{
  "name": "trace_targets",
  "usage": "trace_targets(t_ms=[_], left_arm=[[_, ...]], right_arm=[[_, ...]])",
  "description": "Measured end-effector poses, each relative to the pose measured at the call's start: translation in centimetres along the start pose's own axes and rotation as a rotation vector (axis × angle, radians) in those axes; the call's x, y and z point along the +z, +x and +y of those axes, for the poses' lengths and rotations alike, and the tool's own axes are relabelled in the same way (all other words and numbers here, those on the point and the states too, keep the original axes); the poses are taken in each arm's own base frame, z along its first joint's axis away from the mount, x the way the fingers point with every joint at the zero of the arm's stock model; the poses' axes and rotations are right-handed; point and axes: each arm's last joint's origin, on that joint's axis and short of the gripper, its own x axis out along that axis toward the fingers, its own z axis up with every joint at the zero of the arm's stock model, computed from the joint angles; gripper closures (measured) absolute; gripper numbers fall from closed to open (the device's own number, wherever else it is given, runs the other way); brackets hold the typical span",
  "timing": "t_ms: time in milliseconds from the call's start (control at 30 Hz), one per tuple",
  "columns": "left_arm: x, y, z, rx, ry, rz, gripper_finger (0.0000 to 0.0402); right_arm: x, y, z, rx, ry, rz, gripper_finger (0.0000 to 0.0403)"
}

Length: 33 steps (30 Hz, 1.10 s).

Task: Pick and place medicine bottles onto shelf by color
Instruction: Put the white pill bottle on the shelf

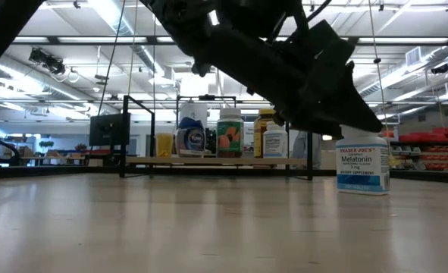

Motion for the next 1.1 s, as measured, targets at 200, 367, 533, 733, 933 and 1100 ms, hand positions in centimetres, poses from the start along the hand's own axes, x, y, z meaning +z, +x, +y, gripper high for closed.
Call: trace_targets(t_ms=[200, 367, 533, 733, 933, 1100], left_arm=[[0.12, 0.02, -0.03, 0.000, 0.003, -0.015, 0.0071], [0.11, 0.02, 0.03, 0.001, 0.003, -0.014, 0.0082], [0.15, 0.02, 0.03, 0.001, 0.002, -0.018, 0.0107], [0.11, 0.00, -0.13, -0.003, 0.004, -0.015, 0.0148], [0.07, -0.03, -0.39, -0.010, 0.008, -0.012, 0.0191], [0.02, -0.13, -0.42, -0.009, 0.011, 0.003, 0.0214]], right_arm=[[0.00, 0.00, 0.00, 0.000, 0.000, 0.000, 0.0120], [0.01, 0.00, 0.00, 0.000, 0.002, 0.000, 0.0120], [0.01, 0.00, 0.00, 0.000, 0.004, 0.000, 0.0120], [0.01, 0.00, 0.00, 0.000, 0.004, 0.000, 0.0120], [0.01, 0.00, 0.00, 0.000, 0.012, 0.000, 0.0120], [0.00, 0.00, 0.00, 0.000, 0.023, 0.001, 0.0120]])
